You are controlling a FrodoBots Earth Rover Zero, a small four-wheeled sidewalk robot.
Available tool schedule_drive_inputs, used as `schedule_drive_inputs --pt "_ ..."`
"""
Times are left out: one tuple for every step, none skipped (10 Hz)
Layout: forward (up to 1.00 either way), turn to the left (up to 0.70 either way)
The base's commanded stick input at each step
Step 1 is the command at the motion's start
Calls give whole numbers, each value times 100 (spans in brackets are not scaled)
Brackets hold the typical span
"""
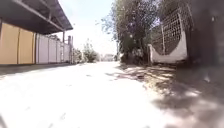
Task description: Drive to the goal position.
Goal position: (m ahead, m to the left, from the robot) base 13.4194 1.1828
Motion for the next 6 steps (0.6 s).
schedule_drive_inputs --pt "69 13" --pt "69 2" --pt "69 2" --pt "69 2" --pt "69 1" --pt "69 1"
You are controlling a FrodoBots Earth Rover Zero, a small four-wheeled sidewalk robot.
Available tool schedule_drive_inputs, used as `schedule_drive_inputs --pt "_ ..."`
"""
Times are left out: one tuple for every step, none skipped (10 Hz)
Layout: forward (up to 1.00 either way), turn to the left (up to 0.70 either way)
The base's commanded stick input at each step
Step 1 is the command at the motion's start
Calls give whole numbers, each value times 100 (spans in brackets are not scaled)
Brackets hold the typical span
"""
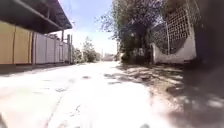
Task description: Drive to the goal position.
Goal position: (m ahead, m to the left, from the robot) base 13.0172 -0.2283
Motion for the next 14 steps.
schedule_drive_inputs --pt "69 1" --pt "69 0" --pt "69 0" --pt "69 0" --pt "69 0" --pt "69 0" --pt "69 0" --pt "69 0" --pt "69 0" --pt "69 0" --pt "69 0" --pt "69 0" --pt "69 0" --pt "69 0"
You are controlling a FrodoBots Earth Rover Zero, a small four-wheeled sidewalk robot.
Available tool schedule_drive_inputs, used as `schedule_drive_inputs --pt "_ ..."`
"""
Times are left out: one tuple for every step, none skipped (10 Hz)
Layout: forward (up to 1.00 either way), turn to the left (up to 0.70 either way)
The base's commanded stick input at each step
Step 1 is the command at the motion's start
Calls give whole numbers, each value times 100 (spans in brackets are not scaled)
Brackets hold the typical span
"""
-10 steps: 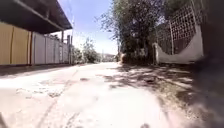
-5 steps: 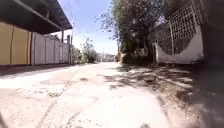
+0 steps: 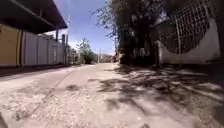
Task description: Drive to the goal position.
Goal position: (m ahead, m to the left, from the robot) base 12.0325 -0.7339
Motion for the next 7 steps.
schedule_drive_inputs --pt "69 -29" --pt "69 -31" --pt "69 0" --pt "69 0" --pt "69 0" --pt "69 0" --pt "69 0"
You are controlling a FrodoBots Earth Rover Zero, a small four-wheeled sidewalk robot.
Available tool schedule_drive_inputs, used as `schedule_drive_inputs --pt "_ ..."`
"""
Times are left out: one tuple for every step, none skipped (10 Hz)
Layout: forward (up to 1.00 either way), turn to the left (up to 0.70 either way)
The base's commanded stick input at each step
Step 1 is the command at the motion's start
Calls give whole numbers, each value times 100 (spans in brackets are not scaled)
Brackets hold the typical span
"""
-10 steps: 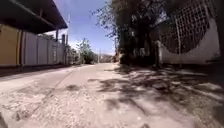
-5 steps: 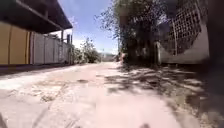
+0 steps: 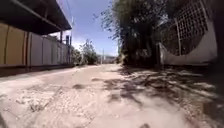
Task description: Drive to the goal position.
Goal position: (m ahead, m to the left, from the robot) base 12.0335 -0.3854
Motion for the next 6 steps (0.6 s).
schedule_drive_inputs --pt "69 0" --pt "69 0" --pt "69 0" --pt "69 0" --pt "69 0" --pt "69 0"
